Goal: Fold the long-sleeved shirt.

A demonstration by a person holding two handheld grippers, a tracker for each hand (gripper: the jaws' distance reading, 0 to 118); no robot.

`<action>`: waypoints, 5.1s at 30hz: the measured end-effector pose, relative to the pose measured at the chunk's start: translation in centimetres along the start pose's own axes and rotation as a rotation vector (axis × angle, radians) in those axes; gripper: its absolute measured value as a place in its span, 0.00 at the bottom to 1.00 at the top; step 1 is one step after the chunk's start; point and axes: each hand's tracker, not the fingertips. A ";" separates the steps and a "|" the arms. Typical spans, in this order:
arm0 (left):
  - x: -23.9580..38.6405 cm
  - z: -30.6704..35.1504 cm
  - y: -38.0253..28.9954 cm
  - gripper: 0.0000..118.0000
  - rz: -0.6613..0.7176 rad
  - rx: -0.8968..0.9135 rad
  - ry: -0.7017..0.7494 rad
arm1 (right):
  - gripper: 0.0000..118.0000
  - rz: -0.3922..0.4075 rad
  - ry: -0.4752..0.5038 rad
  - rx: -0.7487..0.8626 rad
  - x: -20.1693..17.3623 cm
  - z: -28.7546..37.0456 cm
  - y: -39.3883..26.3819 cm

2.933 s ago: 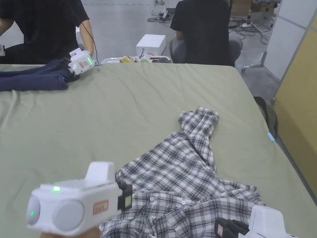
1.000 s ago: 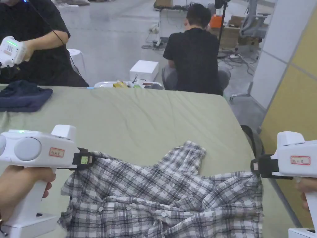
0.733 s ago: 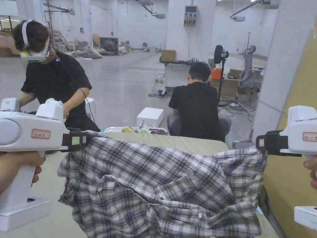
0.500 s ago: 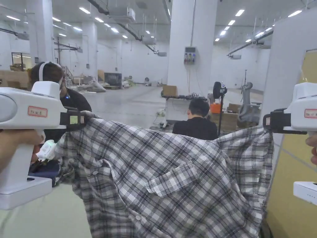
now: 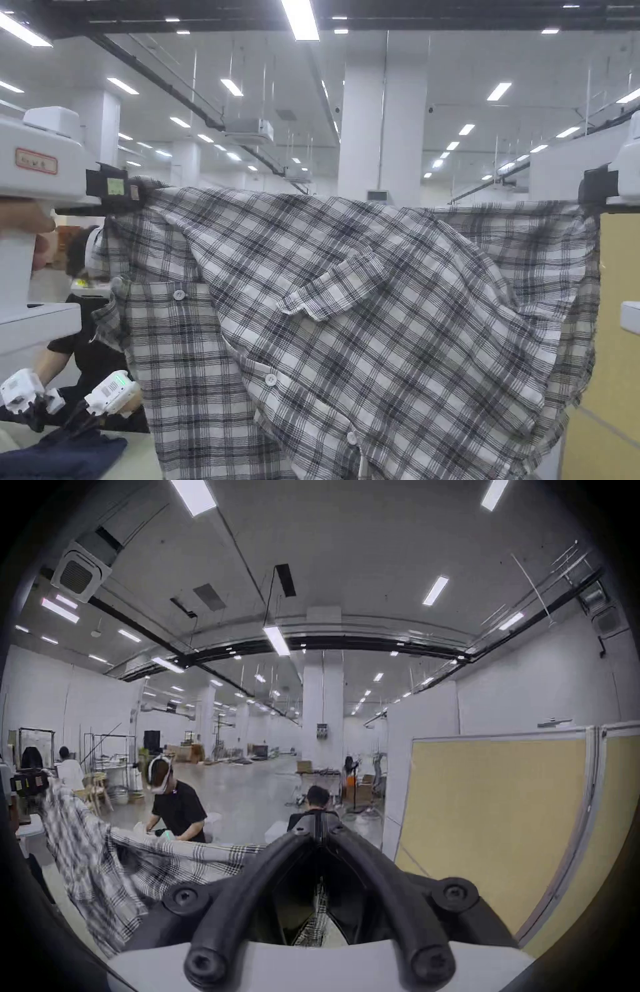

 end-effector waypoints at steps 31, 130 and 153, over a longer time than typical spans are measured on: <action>3.3 -27.0 8.0 0.02 -0.132 0.128 0.202 | 0.00 0.057 -0.210 0.074 -3.0 -25.8 4.4; 15.4 -25.3 -61.1 0.84 -0.162 -0.956 0.026 | 0.00 -0.280 0.152 -0.905 -4.8 13.9 -57.6; 13.6 7.3 -46.3 0.00 0.028 -0.748 -0.259 | 0.00 -0.327 0.184 -0.854 -6.0 14.6 -56.7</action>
